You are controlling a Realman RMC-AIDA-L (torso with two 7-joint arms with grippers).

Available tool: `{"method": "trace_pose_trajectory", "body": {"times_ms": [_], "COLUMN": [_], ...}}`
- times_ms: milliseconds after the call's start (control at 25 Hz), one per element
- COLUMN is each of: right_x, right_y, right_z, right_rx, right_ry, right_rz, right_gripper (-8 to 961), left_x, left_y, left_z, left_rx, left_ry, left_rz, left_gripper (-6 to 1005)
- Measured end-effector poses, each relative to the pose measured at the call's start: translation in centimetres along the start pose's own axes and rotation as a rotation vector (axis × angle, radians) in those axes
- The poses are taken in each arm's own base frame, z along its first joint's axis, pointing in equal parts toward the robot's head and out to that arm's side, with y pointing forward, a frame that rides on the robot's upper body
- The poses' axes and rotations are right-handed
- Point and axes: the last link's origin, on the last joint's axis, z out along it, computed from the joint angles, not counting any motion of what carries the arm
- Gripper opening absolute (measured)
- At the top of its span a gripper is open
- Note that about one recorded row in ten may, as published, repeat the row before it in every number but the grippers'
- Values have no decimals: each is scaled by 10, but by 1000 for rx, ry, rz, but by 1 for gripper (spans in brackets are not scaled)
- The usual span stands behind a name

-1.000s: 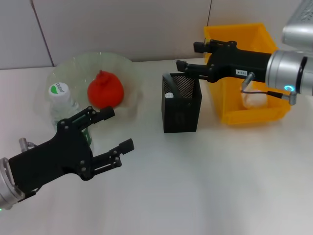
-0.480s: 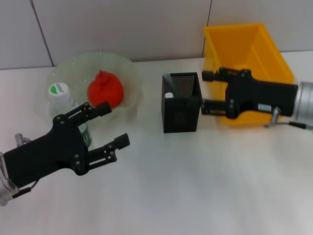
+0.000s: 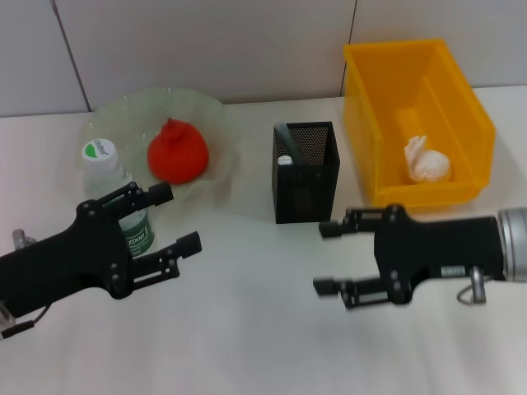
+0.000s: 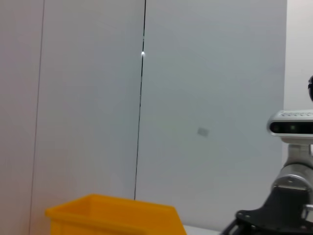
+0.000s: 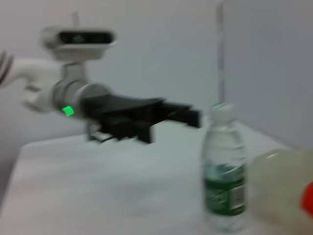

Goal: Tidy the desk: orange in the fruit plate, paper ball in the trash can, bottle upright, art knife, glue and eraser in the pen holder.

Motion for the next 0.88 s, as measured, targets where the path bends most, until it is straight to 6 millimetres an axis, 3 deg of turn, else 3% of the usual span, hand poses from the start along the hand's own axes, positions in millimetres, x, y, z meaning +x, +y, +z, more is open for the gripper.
{"method": "trace_pose_trajectory", "body": {"times_ms": [360,880], "right_x": [-4,-3], "right_y": [28,30], "right_z": [2,-7], "right_rx": [-106,-71], "right_ry": [112,118], "right_rz": [-49,-55], "right_gripper": [768,768], "left_x": [-15,-12], "left_y": [7,17], "left_z": [-5,-14], "left_rx": [-47,-147], "left_ry": [-106,-130], "left_rz": [-14,-1], "left_gripper": [801,800]}}
